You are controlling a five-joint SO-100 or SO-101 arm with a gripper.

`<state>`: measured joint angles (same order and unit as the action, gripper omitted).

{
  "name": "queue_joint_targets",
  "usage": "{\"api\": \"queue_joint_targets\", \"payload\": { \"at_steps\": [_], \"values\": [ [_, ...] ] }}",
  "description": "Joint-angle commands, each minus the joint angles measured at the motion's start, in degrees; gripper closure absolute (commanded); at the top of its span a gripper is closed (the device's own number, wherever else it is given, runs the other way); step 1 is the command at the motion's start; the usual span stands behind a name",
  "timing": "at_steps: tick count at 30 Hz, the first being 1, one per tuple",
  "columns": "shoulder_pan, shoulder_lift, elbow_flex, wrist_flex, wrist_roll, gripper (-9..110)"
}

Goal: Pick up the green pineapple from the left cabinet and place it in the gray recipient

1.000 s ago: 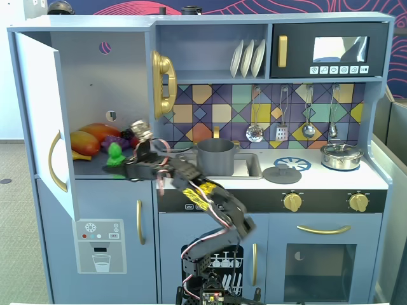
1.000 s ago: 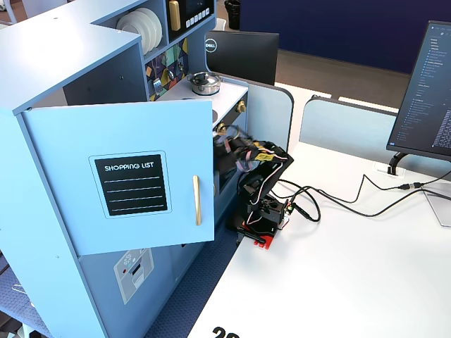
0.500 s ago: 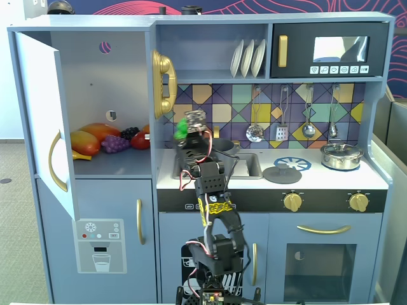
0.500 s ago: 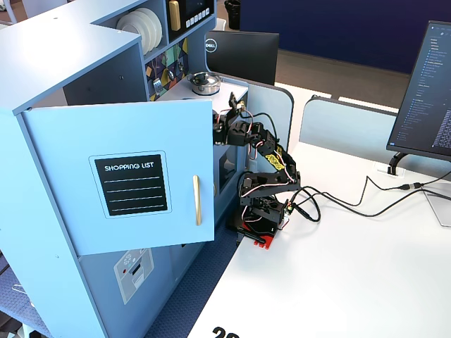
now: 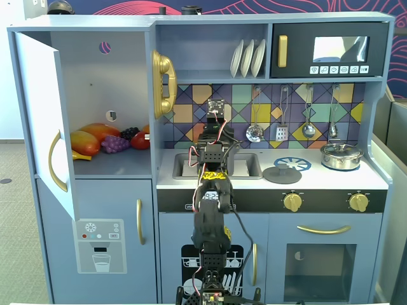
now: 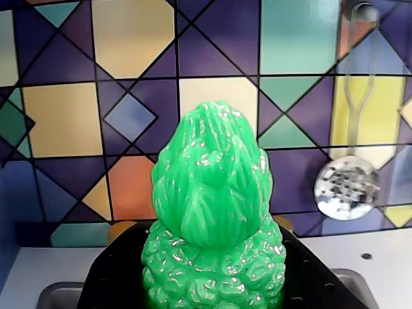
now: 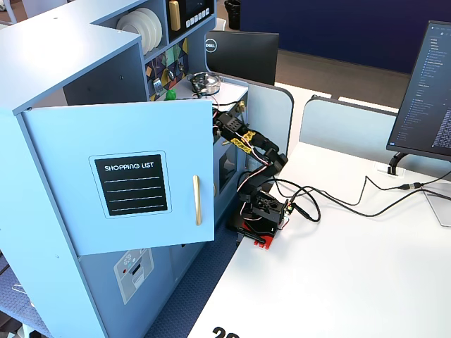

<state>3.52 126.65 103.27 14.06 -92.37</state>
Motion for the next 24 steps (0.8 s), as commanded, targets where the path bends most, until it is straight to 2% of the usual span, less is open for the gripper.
{"api": "queue_joint_targets", "payload": {
  "at_steps": [1, 6, 10, 12, 19, 24],
  "values": [
    [1.2, -5.3, -6.4, -4.3, -0.4, 102],
    [-0.4, -9.0, -8.7, -4.9, 0.4, 101],
    [-0.7, -9.6, -8.7, -6.7, 5.7, 66],
    [-0.7, -9.9, -8.8, -6.3, 4.8, 58],
    [-1.0, -7.1, -12.2, -2.6, 2.5, 61],
    [-3.2, 8.9, -10.9, 18.1, 1.7, 67]
  ]
}}
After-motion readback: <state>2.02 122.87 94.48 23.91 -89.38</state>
